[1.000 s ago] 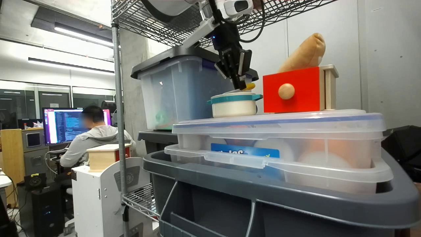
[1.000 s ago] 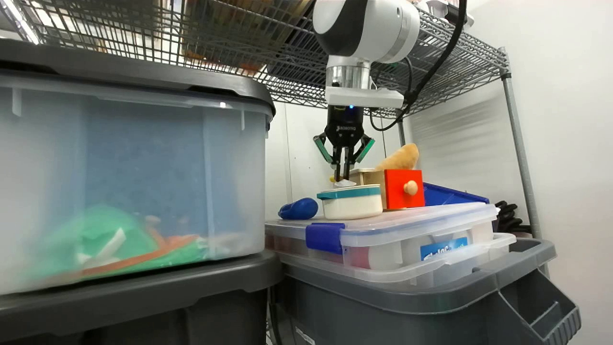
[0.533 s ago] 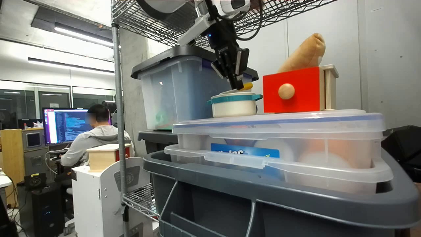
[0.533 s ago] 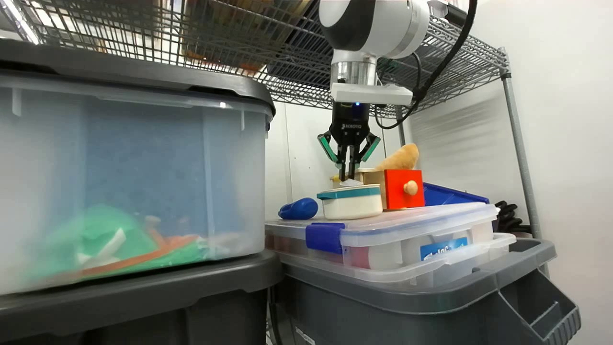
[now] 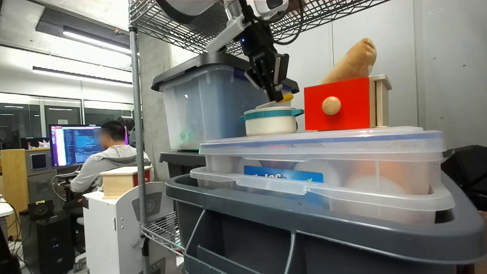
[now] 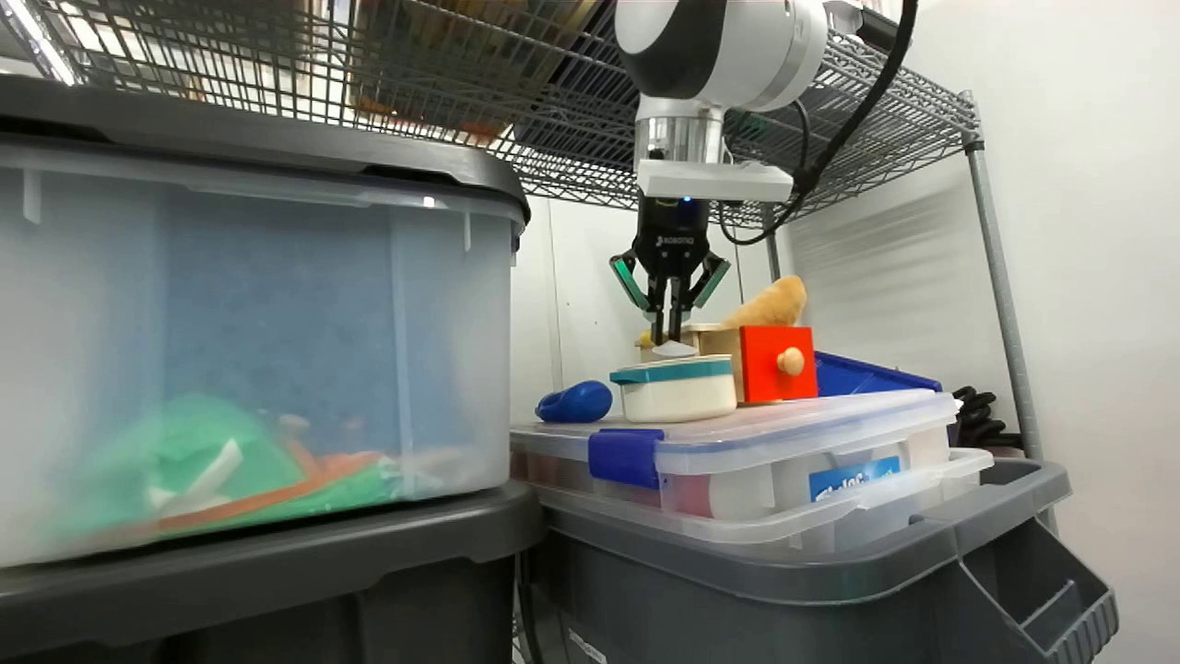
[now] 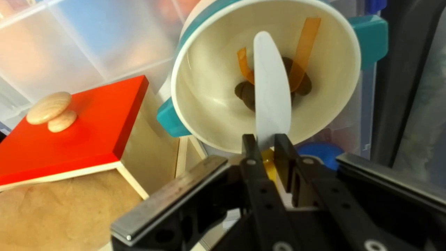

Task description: Put the knife in the dish and then remove the knife from the dish and put it back on the box

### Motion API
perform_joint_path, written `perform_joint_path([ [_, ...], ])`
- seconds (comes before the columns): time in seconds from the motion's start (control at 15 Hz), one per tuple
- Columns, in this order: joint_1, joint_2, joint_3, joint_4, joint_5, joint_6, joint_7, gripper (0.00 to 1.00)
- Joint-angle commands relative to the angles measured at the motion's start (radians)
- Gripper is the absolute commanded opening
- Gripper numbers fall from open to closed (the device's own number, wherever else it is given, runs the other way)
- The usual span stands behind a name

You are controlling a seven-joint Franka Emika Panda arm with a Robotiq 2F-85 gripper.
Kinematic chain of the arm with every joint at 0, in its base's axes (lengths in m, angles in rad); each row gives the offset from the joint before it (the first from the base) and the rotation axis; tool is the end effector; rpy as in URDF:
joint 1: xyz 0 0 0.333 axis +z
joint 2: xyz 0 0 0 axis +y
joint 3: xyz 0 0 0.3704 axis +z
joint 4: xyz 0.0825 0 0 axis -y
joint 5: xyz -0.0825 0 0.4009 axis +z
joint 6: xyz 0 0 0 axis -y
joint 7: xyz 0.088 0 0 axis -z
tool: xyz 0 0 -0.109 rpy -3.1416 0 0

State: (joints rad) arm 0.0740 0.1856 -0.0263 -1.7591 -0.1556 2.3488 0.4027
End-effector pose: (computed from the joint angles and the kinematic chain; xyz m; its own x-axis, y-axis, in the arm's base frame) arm 0.6759 0.0311 0.5468 0.8779 -0.2431 0.4125 -0.2609 -0.9653 -0.0137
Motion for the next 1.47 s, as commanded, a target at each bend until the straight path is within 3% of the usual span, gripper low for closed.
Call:
perform_joint_path([
  [0.0,0.005,0.001,0.001,-0.003,-0.024,0.033,0.01,0.04],
  [1.0,0.006,0.061,-0.002,0.025,-0.025,0.064,-0.007,0.04],
  [1.07,0.007,0.061,-0.002,0.023,-0.025,0.068,-0.011,0.37],
  [1.4,0.01,0.046,-0.002,0.017,-0.028,0.062,-0.008,0.71],
])
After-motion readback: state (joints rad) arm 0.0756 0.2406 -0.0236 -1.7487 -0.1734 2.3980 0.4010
